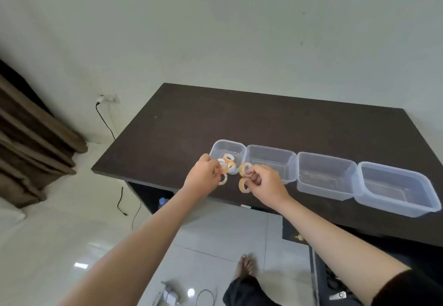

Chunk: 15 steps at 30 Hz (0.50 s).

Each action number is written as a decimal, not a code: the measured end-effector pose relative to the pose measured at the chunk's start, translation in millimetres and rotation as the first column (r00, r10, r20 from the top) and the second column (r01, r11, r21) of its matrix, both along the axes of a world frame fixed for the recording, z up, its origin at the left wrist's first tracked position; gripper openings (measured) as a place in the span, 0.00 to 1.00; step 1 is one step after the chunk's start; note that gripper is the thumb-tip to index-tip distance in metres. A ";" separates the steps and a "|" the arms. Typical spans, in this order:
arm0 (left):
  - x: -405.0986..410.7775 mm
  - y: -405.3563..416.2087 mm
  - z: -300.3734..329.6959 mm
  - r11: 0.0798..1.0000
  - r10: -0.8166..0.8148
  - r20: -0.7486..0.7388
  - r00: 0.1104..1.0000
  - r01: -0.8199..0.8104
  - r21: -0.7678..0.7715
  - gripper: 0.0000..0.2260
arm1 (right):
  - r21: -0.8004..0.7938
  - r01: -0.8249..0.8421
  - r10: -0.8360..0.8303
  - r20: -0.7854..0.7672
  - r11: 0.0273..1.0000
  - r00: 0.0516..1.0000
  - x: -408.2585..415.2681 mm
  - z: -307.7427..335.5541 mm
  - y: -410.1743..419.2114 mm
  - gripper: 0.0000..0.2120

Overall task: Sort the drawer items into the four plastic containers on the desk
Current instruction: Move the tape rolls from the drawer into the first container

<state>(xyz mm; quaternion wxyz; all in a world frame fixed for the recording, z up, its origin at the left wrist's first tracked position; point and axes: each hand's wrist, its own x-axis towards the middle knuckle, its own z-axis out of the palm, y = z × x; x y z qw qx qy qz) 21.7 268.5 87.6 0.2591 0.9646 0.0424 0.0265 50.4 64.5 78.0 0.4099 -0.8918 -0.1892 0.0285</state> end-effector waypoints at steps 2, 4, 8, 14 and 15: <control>20.9 7.5 -0.4 1.000 0.012 -0.004 1.000 -0.012 0.000 0.07 | -0.013 -0.008 0.008 0.001 1.000 1.000 22.2 1.1 10.4 0.07; 44.0 13.2 -1.6 1.000 0.029 -0.011 1.000 -0.029 0.001 0.08 | -0.053 -0.025 0.025 -0.002 0.998 1.000 44.8 1.4 18.9 0.08; 89.9 22.0 -5.7 0.999 0.006 -0.049 0.999 -0.003 0.050 0.10 | -0.102 -0.046 0.042 -0.037 0.994 0.998 85.7 -2.4 33.5 0.09; 132.9 29.4 -21.6 0.990 -0.039 -0.155 0.987 0.060 0.128 0.11 | -0.178 -0.094 0.081 -0.083 0.979 0.993 126.3 -4.9 52.9 0.08; 135.8 30.2 -24.8 0.990 -0.053 -0.170 0.984 0.075 0.121 0.12 | -0.196 -0.110 0.093 -0.091 0.974 0.991 130.4 -6.1 55.1 0.08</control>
